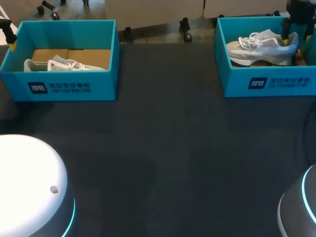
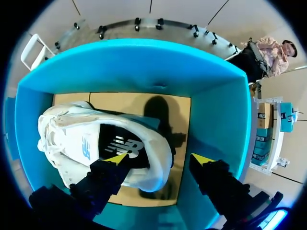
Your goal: Take the shoe out of the shoebox, open the shoe tongue, remove and reinsert the insole, then place the shoe into the shoebox
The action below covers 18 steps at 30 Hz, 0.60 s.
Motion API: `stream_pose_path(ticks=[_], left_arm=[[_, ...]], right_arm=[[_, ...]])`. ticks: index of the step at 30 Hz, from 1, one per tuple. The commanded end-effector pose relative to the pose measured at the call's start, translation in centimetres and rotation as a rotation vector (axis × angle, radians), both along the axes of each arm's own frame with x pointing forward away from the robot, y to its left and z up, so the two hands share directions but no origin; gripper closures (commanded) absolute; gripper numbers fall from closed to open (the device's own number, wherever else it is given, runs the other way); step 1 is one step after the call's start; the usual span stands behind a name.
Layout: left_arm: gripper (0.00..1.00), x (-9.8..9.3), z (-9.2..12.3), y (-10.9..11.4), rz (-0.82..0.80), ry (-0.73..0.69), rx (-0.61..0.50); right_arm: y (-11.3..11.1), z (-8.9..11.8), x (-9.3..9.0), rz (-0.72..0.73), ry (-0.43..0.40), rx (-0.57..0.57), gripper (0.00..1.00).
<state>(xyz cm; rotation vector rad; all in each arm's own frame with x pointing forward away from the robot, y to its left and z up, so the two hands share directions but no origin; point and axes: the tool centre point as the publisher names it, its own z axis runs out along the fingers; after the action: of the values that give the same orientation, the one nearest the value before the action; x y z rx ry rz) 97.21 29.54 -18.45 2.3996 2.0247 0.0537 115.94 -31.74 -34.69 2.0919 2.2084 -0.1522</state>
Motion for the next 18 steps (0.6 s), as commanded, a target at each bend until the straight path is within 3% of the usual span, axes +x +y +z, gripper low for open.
stream_pose_path(ticks=[1,7,11,18], left_arm=[[0.00,-0.1,0.0,0.0,-0.001,-0.003,0.002],[0.00,-0.1,0.0,0.0,-0.001,-0.003,0.002],[0.00,-0.1,0.0,0.0,-0.001,-0.003,0.002],[0.00,-0.1,0.0,0.0,-0.001,-0.003,0.002]], right_arm=[[-0.3,-0.9,1.0,-0.002,0.023,0.010,0.27],[-0.4,-1.5,0.9,-0.001,0.033,0.024,0.29],[-0.5,-2.3,0.7,-0.006,0.048,0.038,0.17],[-0.5,-3.1,0.5,-0.009,0.058,0.056,0.18]])
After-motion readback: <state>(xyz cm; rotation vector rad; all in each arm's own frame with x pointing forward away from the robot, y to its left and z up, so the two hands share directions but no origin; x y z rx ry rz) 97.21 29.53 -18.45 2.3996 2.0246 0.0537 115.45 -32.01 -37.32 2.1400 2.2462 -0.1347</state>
